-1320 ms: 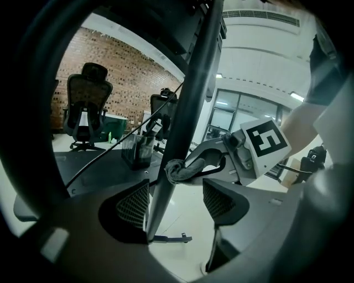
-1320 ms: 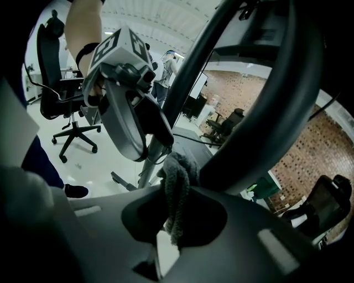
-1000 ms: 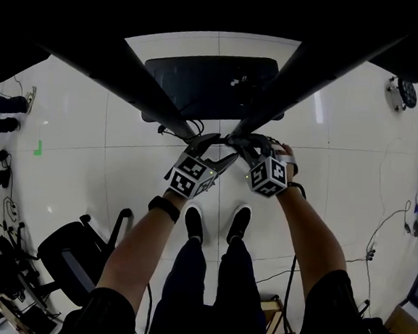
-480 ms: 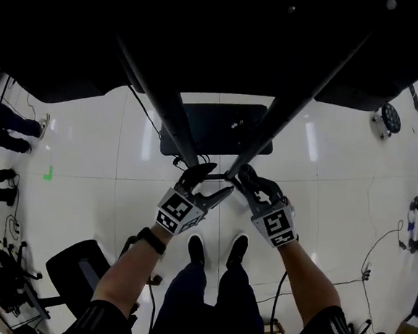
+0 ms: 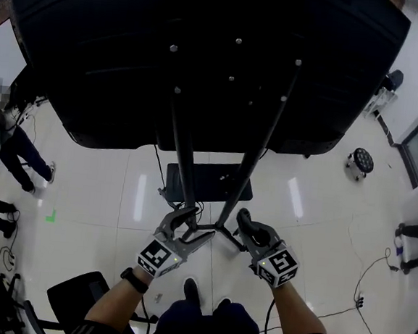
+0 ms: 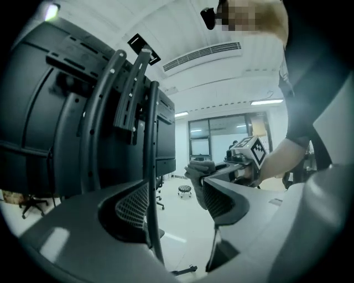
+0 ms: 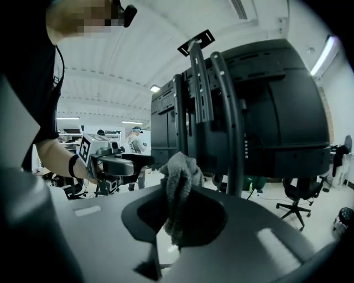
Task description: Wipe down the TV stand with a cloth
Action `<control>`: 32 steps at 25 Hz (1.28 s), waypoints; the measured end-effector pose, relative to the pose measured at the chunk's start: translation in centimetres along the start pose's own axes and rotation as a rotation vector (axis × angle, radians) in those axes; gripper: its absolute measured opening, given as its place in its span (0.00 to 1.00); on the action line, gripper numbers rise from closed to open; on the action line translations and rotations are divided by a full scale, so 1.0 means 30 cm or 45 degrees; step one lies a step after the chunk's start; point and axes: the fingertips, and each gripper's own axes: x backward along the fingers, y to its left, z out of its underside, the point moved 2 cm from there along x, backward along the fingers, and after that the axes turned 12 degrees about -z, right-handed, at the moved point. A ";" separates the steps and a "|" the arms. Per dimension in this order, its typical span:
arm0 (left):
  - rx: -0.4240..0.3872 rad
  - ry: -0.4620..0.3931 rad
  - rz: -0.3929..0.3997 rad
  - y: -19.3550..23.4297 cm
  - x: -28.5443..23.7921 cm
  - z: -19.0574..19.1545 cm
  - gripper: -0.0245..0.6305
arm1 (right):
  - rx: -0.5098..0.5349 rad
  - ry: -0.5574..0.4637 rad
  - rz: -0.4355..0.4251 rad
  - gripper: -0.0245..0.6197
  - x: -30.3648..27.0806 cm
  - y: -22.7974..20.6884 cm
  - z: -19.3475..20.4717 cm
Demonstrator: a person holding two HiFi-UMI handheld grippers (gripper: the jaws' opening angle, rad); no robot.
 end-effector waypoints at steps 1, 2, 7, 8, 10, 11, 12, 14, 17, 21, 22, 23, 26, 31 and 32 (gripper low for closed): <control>-0.019 -0.010 -0.001 -0.024 0.035 -0.030 0.54 | 0.004 -0.025 -0.005 0.08 0.030 0.026 -0.030; -0.037 -0.021 -0.005 -0.045 0.067 -0.060 0.54 | 0.011 -0.049 -0.008 0.08 0.060 0.045 -0.058; -0.034 -0.044 -0.075 -0.172 0.195 -0.146 0.54 | 0.096 -0.151 -0.071 0.08 0.217 0.178 -0.197; -0.022 -0.048 -0.099 -0.203 0.214 -0.151 0.54 | 0.105 -0.167 -0.104 0.08 0.251 0.215 -0.217; 0.012 -0.059 -0.138 -0.275 0.251 -0.175 0.54 | 0.120 -0.190 -0.167 0.08 0.319 0.282 -0.242; 0.026 -0.065 -0.151 -0.314 0.271 -0.194 0.54 | 0.130 -0.198 -0.190 0.08 0.353 0.310 -0.249; 0.030 -0.070 -0.164 -0.352 0.293 -0.211 0.54 | 0.140 -0.205 -0.208 0.08 0.385 0.337 -0.254; 0.027 -0.069 -0.188 -0.426 0.335 -0.216 0.54 | 0.146 -0.216 -0.238 0.07 0.446 0.393 -0.255; 0.023 -0.060 -0.206 -0.539 0.389 -0.214 0.54 | 0.132 -0.219 -0.272 0.07 0.538 0.469 -0.234; 0.023 -0.070 -0.236 -0.647 0.443 -0.261 0.54 | 0.103 -0.199 -0.266 0.07 0.637 0.527 -0.190; 0.019 -0.083 -0.237 -0.667 0.459 -0.266 0.54 | 0.101 -0.190 -0.261 0.07 0.656 0.537 -0.178; 0.017 -0.089 -0.238 -0.687 0.476 -0.269 0.54 | 0.098 -0.184 -0.256 0.07 0.674 0.547 -0.169; 0.032 -0.078 -0.237 -0.726 0.525 -0.264 0.54 | 0.084 -0.197 -0.245 0.07 0.726 0.578 -0.160; 0.058 -0.073 -0.226 -0.738 0.579 -0.279 0.54 | 0.088 -0.228 -0.209 0.07 0.761 0.624 -0.185; 0.054 -0.076 -0.221 -0.740 0.591 -0.279 0.54 | 0.086 -0.234 -0.205 0.07 0.760 0.637 -0.189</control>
